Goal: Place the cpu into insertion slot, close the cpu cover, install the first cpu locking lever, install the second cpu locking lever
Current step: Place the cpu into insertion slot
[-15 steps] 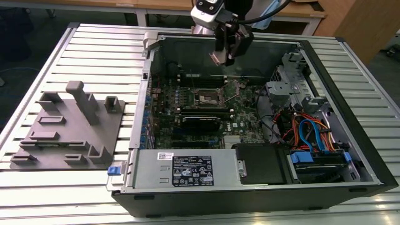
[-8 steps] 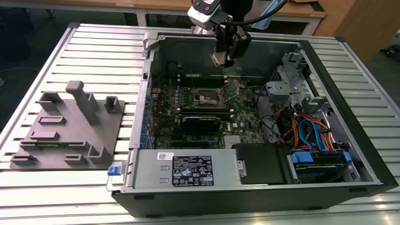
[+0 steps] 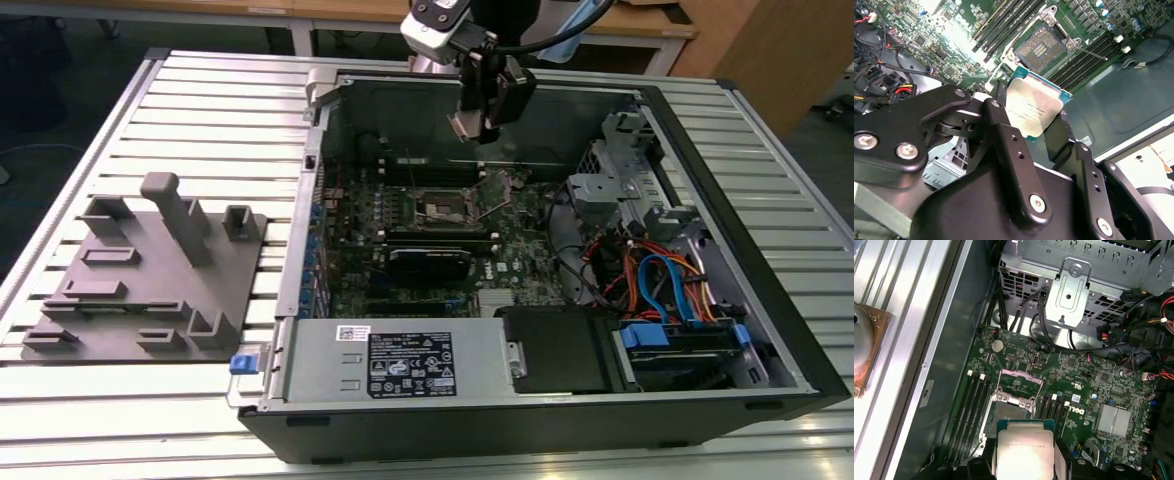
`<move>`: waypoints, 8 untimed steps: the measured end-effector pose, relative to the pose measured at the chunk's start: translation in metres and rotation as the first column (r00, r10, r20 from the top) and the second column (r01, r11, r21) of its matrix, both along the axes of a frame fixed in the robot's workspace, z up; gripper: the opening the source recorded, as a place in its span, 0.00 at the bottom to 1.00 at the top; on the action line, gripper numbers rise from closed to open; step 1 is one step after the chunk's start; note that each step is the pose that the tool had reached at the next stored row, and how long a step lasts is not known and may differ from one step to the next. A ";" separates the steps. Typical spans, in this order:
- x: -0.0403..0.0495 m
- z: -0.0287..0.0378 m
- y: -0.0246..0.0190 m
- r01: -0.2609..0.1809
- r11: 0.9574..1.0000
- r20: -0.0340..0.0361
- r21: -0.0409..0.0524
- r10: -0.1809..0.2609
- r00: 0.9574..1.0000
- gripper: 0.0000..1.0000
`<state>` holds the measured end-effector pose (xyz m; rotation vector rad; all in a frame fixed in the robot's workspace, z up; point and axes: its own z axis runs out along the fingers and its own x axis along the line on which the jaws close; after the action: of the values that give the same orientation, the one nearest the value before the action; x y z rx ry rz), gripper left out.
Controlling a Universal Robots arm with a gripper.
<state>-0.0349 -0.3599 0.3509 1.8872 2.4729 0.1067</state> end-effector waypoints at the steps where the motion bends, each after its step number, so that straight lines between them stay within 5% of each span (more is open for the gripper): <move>1: 0.0000 0.0000 0.0000 0.000 1.000 0.000 0.000 0.000 1.000 0.54; 5: 0.0000 -0.0003 0.0000 0.007 1.000 0.000 0.000 -0.007 1.000 0.54; 8: 0.0000 -0.0016 0.0000 0.051 0.999 0.000 0.000 -0.051 0.999 0.54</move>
<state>-0.0349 -0.3599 0.3492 1.9492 2.4222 0.1054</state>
